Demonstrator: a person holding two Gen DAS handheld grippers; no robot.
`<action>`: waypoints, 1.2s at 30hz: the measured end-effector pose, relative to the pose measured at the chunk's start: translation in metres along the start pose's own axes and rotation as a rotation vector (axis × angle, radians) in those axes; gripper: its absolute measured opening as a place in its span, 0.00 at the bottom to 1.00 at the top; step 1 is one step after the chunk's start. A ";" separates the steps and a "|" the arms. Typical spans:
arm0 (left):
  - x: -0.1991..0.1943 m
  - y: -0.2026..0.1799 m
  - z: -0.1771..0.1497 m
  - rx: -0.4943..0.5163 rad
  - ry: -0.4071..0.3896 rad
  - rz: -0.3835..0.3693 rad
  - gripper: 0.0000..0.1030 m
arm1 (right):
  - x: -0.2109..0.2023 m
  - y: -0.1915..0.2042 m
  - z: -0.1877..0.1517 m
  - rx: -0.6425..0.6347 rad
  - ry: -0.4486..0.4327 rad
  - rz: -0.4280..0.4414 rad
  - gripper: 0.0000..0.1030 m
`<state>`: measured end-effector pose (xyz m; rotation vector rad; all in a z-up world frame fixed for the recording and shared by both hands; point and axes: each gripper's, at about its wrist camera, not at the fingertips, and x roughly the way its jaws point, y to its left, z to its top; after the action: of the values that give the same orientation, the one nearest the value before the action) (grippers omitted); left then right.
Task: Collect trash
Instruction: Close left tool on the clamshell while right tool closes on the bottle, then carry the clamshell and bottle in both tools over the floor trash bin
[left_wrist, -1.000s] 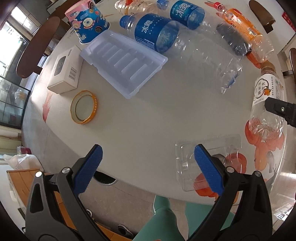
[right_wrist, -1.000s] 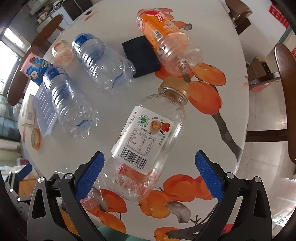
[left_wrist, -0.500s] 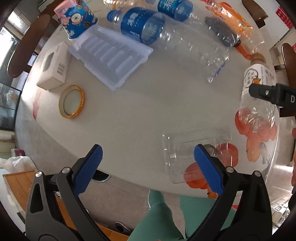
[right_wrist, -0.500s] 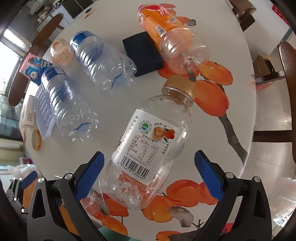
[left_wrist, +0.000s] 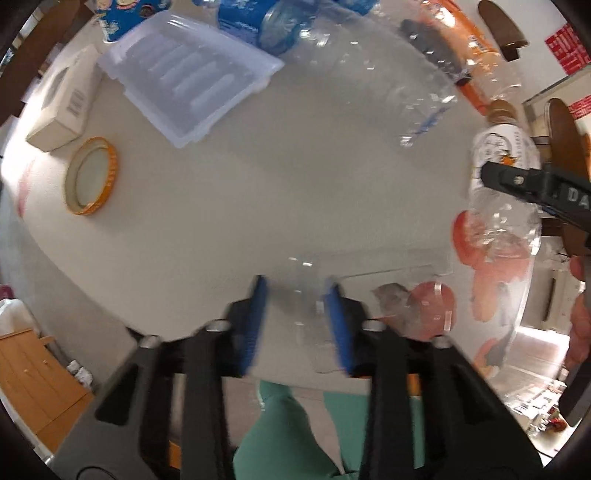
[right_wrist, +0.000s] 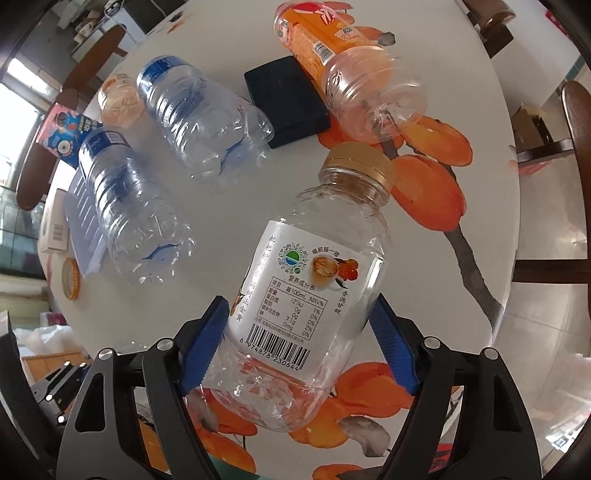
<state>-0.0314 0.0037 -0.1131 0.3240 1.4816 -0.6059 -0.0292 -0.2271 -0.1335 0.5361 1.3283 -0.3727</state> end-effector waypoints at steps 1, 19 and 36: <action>0.000 -0.001 -0.001 -0.004 -0.003 -0.008 0.14 | 0.000 0.001 0.000 -0.004 0.002 0.001 0.72; -0.025 -0.012 0.000 -0.019 -0.097 -0.026 0.11 | -0.043 -0.016 -0.013 -0.022 -0.059 0.037 0.66; -0.071 0.039 0.010 -0.143 -0.230 0.008 0.11 | -0.100 -0.007 -0.008 -0.139 -0.115 0.079 0.63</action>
<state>0.0003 0.0428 -0.0490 0.1433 1.2929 -0.5099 -0.0600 -0.2328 -0.0384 0.4433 1.2084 -0.2407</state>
